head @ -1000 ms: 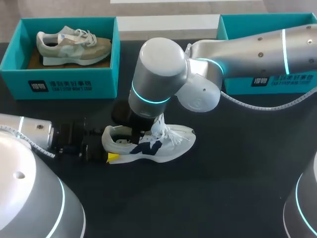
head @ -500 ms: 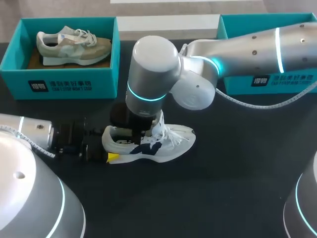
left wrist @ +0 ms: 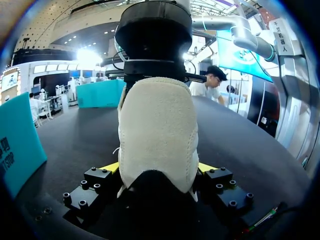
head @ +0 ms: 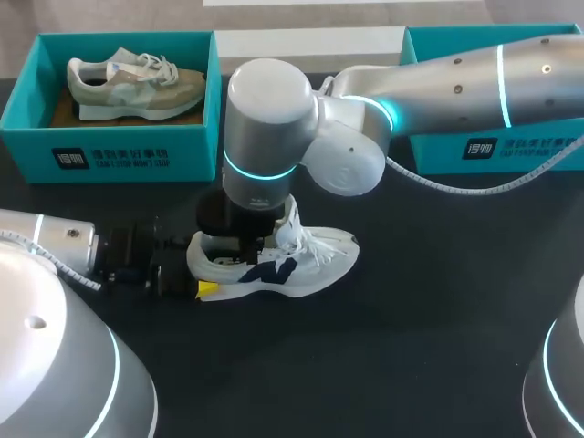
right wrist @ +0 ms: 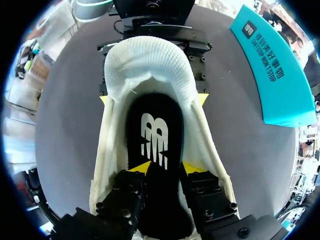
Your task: Take the shoe out of the shoebox, open the shoe tongue, remove and reinsert the insole, then place the shoe into the shoebox
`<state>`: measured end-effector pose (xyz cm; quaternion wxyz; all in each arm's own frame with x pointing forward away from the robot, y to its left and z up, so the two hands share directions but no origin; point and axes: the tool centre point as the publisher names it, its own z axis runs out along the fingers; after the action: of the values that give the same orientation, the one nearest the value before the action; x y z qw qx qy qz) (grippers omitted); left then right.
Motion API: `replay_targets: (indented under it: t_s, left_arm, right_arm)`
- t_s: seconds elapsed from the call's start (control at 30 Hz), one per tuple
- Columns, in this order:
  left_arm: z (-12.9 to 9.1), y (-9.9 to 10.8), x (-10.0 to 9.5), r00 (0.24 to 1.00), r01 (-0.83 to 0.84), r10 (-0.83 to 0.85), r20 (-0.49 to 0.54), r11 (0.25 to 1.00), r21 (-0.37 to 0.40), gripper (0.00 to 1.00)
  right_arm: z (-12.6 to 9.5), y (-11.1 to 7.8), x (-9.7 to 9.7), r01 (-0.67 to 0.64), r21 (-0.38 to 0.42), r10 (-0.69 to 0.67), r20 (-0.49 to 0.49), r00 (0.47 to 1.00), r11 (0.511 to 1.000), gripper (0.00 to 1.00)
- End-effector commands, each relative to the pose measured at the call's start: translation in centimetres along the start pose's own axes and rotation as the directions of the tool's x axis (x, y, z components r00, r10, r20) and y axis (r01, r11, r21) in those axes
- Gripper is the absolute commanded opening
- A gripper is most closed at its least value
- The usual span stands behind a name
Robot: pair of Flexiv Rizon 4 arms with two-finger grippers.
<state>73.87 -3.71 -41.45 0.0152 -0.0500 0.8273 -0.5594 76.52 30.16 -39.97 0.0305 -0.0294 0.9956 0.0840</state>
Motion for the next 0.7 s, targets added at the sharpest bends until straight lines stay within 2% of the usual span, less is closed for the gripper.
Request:
replay_targets:
  t_s: [0.03, 0.13, 0.27, 0.53, 0.7]
  left_arm:
    - [0.5, 0.4, 0.3, 1.0, -0.001, 0.001, -0.001, 1.0, 0.001, 0.0]
    - [0.5, 0.4, 0.3, 1.0, -0.001, 0.001, -0.001, 1.0, 0.001, 0.0]
    - [0.5, 0.4, 0.3, 1.0, -0.001, 0.001, -0.001, 1.0, 0.001, 0.0]
    - [0.5, 0.4, 0.3, 1.0, -0.001, 0.001, -0.001, 1.0, 0.001, 0.0]
    - [0.5, 0.4, 0.3, 1.0, -0.001, 0.001, -0.001, 1.0, 0.001, 0.0]
  right_arm:
    - [2.5, 0.9, 0.2, 0.001, 0.002, -0.001, -0.023, 1.0, 1.0, 0.27]
    - [3.3, 0.7, 1.0, -0.011, 0.008, 0.012, -0.044, 0.999, 1.0, 0.21]
    - [3.7, 0.4, 1.8, -0.026, 0.02, 0.027, -0.059, 0.998, 0.999, 0.0]
    - [3.4, -0.4, 2.1, -0.066, 0.055, 0.07, -0.068, 0.995, 0.996, 0.0]
    - [1.9, -1.2, 1.4, -0.139, 0.043, 0.141, -0.062, 0.988, 0.989, 0.0]
